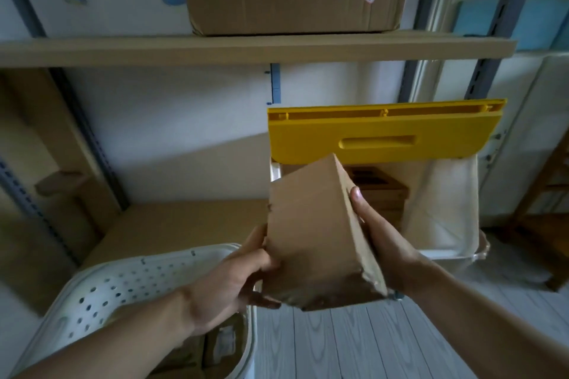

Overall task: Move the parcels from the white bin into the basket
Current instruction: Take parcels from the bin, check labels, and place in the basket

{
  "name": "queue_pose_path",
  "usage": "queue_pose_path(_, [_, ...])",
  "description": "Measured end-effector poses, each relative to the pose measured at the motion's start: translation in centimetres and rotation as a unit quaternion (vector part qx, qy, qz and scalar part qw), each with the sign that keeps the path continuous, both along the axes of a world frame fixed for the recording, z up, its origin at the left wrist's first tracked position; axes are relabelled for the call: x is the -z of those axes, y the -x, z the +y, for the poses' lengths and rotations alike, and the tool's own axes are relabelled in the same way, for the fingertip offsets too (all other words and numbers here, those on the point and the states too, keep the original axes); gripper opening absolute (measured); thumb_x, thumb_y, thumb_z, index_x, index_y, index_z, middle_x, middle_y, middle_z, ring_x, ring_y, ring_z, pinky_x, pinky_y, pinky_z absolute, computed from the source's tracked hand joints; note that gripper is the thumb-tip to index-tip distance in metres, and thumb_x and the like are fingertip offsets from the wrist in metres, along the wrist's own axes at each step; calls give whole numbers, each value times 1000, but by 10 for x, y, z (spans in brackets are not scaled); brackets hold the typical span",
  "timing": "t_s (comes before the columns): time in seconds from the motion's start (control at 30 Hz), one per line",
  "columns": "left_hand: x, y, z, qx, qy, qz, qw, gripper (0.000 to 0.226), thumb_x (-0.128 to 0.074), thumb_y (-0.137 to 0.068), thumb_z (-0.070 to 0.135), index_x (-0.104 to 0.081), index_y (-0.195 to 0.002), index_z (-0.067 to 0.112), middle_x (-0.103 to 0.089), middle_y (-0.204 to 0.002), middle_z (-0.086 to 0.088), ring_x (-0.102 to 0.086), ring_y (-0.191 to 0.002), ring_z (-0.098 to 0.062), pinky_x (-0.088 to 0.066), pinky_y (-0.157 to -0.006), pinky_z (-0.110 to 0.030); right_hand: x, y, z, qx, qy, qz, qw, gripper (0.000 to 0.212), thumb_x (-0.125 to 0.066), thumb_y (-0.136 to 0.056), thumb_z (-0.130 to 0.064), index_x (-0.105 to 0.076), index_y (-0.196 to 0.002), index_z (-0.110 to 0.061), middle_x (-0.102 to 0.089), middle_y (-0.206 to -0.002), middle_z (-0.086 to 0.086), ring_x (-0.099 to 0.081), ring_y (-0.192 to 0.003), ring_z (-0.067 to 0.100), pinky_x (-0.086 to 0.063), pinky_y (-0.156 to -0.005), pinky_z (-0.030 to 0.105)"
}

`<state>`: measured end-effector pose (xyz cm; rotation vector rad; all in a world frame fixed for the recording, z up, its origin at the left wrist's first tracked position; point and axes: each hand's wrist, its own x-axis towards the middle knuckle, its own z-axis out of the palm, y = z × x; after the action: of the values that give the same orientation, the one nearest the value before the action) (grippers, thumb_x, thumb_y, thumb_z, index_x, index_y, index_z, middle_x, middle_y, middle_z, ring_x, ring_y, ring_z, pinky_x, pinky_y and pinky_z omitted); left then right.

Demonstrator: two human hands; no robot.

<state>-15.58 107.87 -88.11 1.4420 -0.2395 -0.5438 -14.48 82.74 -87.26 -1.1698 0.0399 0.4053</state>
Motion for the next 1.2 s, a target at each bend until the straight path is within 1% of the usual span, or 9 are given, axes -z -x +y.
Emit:
queue_pose_path(0.1, [-5, 10, 14, -26, 30, 22, 999, 66, -78, -70, 59, -60, -132, 46, -72, -126, -2, -69, -116, -27, -52, -103, -48, 0, 0, 23, 6, 20, -70, 997, 66, -63, -85, -58, -62, -136, -16, -72, -123, 18, -73, -106, 32, -62, -85, 44])
queue_pose_path(0.33, [-19, 2, 49, -201, -23, -38, 979, 54, -57, -85, 56, -51, -130, 29, -75, -106, -2, -76, -89, -12, -58, -67, -25, -3, -28, 93, 15, -1, -98, 995, 58, -71, -85, -48, -61, -134, -19, -70, -129, 16, -67, -121, 35, -52, -105, 57])
queue_pose_path(0.5, [-28, -21, 67, -236, -7, -78, 969, 39, -47, -97, 57, -40, -135, 53, -70, -119, 0, -69, -109, -16, -54, -92, -42, 2, -50, 127, 59, 48, -118, 990, 31, -67, -95, -31, -65, -123, -19, -69, -122, 15, -68, -111, 27, -57, -87, 44])
queue_pose_path(0.57, [-27, -30, 75, -211, 3, -81, 974, 55, -52, -89, 68, -45, -138, 43, -66, -126, -5, -67, -117, -22, -54, -99, -51, 3, -57, 139, 63, 57, -132, 988, 31, -69, -94, -30, -63, -124, -22, -67, -119, 14, -68, -108, 25, -55, -79, 37])
queue_pose_path(0.67, [-20, -39, 89, -192, 4, -77, 978, 70, -65, -72, 66, -43, -136, 50, -65, -127, 3, -66, -118, -19, -53, -101, -53, 0, -70, 152, 54, 71, -151, 984, 31, -70, -94, -30, -62, -124, -24, -66, -113, 12, -70, -103, 24, -57, -73, 32])
queue_pose_path(0.77, [-11, -43, 99, -202, -19, -80, 976, 67, -69, -76, 55, -39, -135, 57, -68, -120, 16, -67, -113, -10, -54, -98, -49, 1, -81, 157, 26, 99, -173, 980, 30, -69, -94, -33, -64, -123, -27, -68, -114, 11, -71, -103, 23, -58, -72, 26])
queue_pose_path(0.87, [-7, -41, 103, -223, -33, -107, 968, 68, -75, -85, 43, -33, -138, 53, -69, -112, 21, -68, -104, 0, -58, -82, -31, 11, -86, 154, -27, 129, -190, 973, 36, -65, -89, -44, -66, -123, -31, -72, -117, 0, -69, -109, 15, -58, -73, 25])
queue_pose_path(1.0, [-2, -32, 109, -277, -30, -137, 951, 73, -75, -81, 27, -34, -137, 50, -68, -112, 21, -66, -103, 5, -56, -68, -11, 22, -89, 157, -131, 122, -180, 967, 36, -56, -98, -52, -65, -128, -34, -72, -120, -9, -68, -114, 11, -57, -87, 34])
queue_pose_path(1.2, [-4, -4, 134, -346, -5, -137, 928, 69, -72, -79, 33, -40, -139, 45, -71, -120, 10, -68, -113, -12, -61, -82, -29, 18, -94, 202, -250, 42, -187, 949, 66, -62, -85, -69, -54, -142, -39, -62, -141, 4, -62, -129, 27, -48, -108, 58])
